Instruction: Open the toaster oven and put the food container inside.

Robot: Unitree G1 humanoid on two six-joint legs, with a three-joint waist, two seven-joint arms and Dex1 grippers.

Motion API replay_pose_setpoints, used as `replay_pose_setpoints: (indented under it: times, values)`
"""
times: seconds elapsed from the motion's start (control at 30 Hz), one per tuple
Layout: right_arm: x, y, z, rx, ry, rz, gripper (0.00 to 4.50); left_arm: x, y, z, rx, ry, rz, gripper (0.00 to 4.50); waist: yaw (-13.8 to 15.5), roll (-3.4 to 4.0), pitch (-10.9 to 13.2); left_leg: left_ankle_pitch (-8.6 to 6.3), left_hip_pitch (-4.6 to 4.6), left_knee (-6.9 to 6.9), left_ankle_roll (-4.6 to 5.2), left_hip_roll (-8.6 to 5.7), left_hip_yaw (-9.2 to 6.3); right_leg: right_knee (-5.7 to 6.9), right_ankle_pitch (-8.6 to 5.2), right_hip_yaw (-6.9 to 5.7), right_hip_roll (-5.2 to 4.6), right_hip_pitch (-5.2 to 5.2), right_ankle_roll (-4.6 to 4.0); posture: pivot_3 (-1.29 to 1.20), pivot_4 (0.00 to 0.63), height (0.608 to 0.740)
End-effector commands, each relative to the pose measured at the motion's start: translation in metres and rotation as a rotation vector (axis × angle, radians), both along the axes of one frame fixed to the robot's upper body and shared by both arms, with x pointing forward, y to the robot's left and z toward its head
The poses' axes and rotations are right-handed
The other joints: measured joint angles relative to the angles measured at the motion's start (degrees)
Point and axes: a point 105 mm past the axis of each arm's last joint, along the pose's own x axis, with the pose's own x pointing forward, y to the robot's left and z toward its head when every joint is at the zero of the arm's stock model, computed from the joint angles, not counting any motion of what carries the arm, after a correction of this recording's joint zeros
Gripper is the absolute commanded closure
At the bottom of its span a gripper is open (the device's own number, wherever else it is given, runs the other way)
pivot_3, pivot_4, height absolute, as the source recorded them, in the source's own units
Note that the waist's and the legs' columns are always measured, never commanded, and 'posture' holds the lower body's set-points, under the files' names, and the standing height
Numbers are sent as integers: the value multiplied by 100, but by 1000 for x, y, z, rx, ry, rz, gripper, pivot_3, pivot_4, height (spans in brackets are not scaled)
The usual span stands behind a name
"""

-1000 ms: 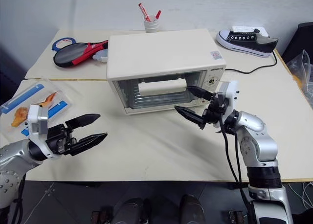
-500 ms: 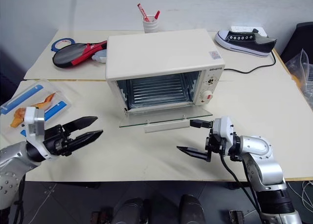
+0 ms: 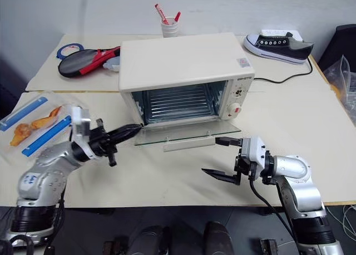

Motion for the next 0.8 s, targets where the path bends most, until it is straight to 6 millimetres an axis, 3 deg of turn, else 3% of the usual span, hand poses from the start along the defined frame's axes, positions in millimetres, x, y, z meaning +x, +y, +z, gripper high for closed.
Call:
replay_pose_setpoints:
  times: [0.03,0.17,0.3,0.47,0.6,0.7,0.8]
  values:
    - [-5,-13,4,-20,-53,-54,0,1,-5,-3,25,-31,-10,4469,17,-1,0,0,0,0,0,3,0,0,0,1,-1,0,0,0,150,740]
    - [-27,-45,-14,-51,-28,-205,0,0,-16,-24,111,-21,-34,4469,163,-1,0,-1,1,7,5,-2,0,0,1,3,-10,5,2,0,150,740]
    - [-48,-83,-37,-88,34,-397,0,4,-15,-45,206,15,7,4469,185,-2,0,-4,-2,6,10,-6,4,-10,4,7,-10,6,7,0,150,740]
    - [-53,-106,-31,-69,19,-539,0,4,-16,-61,239,39,32,4469,100,-1,0,-5,23,4,14,4,30,-1,6,37,-7,4,10,0,150,740]
    - [-44,-96,-13,25,44,-484,0,0,-7,-69,277,53,68,4469,99,5,-4,-9,34,-4,10,9,37,5,5,51,-6,4,9,0,150,740]
    - [-32,-73,5,77,36,-369,0,-9,7,-56,175,41,113,3936,53,8,-5,-9,35,-4,11,11,38,7,5,54,-7,3,9,0,150,740]
    - [-21,-44,21,104,-5,-241,0,-24,46,-35,54,11,276,3020,-29,3,-2,-14,33,-4,5,28,39,7,3,54,-4,-1,4,0,150,740]
